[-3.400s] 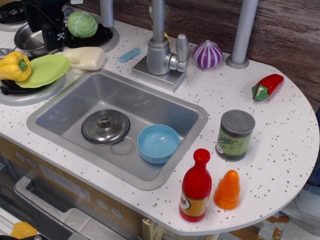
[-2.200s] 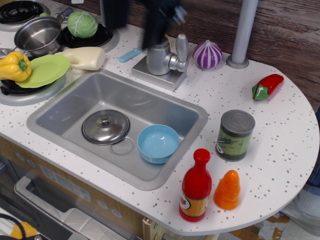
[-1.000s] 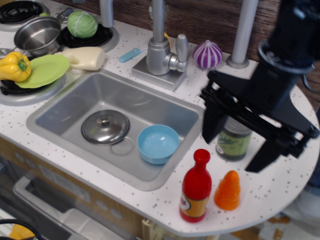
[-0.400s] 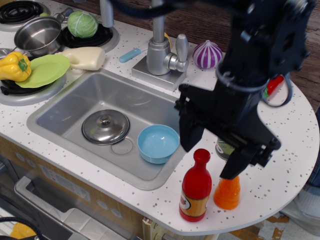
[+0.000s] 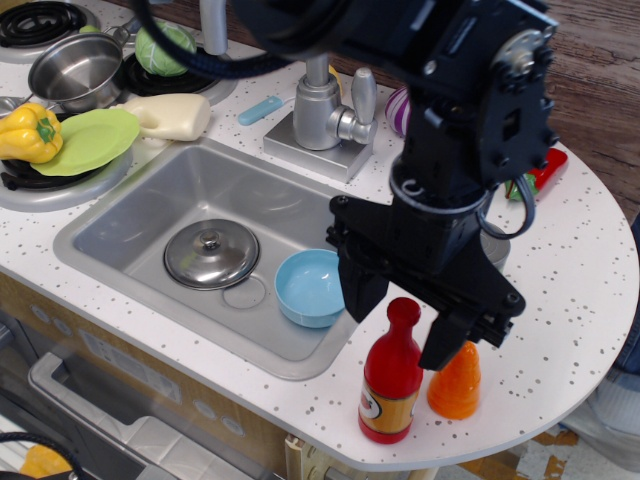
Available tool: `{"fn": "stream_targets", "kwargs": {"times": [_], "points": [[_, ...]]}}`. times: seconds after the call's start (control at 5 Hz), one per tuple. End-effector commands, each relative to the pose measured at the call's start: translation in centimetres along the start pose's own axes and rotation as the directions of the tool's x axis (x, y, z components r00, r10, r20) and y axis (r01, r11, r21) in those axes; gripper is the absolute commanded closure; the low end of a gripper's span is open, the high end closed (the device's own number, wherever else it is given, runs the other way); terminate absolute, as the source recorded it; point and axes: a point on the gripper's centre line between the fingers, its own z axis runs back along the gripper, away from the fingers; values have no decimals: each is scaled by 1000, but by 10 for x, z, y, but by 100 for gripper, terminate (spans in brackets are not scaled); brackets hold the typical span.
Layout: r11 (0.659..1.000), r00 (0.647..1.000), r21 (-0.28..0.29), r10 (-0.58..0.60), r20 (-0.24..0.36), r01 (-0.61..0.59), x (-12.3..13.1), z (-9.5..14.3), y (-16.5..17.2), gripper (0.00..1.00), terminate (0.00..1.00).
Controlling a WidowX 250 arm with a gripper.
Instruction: Put red bottle in sink
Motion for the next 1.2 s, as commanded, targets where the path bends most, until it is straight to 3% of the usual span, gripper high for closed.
{"fn": "stream_targets", "kwargs": {"times": [0.0, 0.2, 0.4, 0.6, 0.8, 1.0], "points": [[998, 999, -62, 3, 32, -1, 4, 13, 4, 100, 0], [1000, 999, -30, 4, -44, -6, 5, 40, 20, 100, 0], [998, 994, 5, -63, -91, 63, 3, 69, 66, 100, 0], [984, 980, 23, -171, -103, 174, 12, 78, 117, 100, 0], [970, 970, 54, -235, -62, 238, 24, 49, 165, 100, 0], [958, 960, 65, -277, -24, 278, 27, 23, 181, 100, 0]]}}
